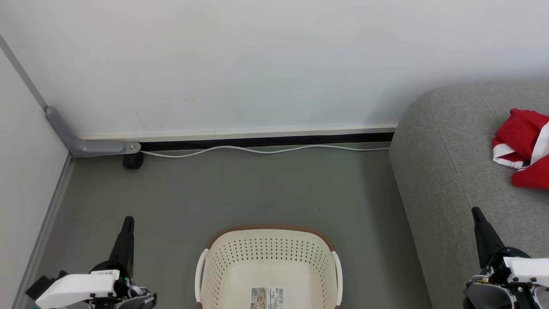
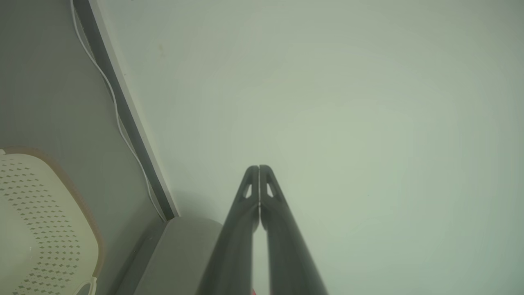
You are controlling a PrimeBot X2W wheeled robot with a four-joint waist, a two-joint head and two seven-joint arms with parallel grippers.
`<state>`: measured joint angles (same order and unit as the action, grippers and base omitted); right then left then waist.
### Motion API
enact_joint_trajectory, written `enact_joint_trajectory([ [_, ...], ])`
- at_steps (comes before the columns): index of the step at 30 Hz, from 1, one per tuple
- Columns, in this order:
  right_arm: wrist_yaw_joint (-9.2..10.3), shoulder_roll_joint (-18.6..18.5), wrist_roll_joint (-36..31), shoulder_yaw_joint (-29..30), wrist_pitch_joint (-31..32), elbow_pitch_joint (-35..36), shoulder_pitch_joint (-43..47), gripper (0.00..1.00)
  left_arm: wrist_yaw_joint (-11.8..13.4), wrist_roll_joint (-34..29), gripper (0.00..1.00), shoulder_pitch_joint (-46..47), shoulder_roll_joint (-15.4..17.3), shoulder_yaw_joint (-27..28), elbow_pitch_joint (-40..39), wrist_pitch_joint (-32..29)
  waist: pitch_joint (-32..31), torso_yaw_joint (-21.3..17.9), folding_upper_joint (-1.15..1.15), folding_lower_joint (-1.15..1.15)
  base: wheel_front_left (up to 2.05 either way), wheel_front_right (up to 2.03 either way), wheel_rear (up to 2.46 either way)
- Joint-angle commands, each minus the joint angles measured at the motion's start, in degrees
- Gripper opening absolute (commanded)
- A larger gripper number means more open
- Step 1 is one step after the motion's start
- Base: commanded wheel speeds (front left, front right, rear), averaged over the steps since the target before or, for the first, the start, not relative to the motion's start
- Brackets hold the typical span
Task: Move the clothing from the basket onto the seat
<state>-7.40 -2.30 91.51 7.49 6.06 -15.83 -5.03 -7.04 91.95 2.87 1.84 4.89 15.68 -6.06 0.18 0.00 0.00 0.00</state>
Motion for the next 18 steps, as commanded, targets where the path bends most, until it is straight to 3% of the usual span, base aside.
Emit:
enact_joint_trajectory([
  [1, -0.09, -0.58, 0.66, -0.97, 0.42, 1.80, -1.15, 0.00, -0.45, 0.23, 0.00, 3.32, 1.04, 1.61, -1.64, -0.42, 0.00, 0.00, 0.00, 0.00, 0.00, 0.00, 0.00],
  [18, -0.09, -0.58, 0.66, -0.97, 0.42, 1.80, -1.15, 0.00, -0.45, 0.23, 0.00, 3.32, 1.04, 1.61, -1.64, -0.42, 0.00, 0.00, 0.00, 0.00, 0.00, 0.00, 0.00],
])
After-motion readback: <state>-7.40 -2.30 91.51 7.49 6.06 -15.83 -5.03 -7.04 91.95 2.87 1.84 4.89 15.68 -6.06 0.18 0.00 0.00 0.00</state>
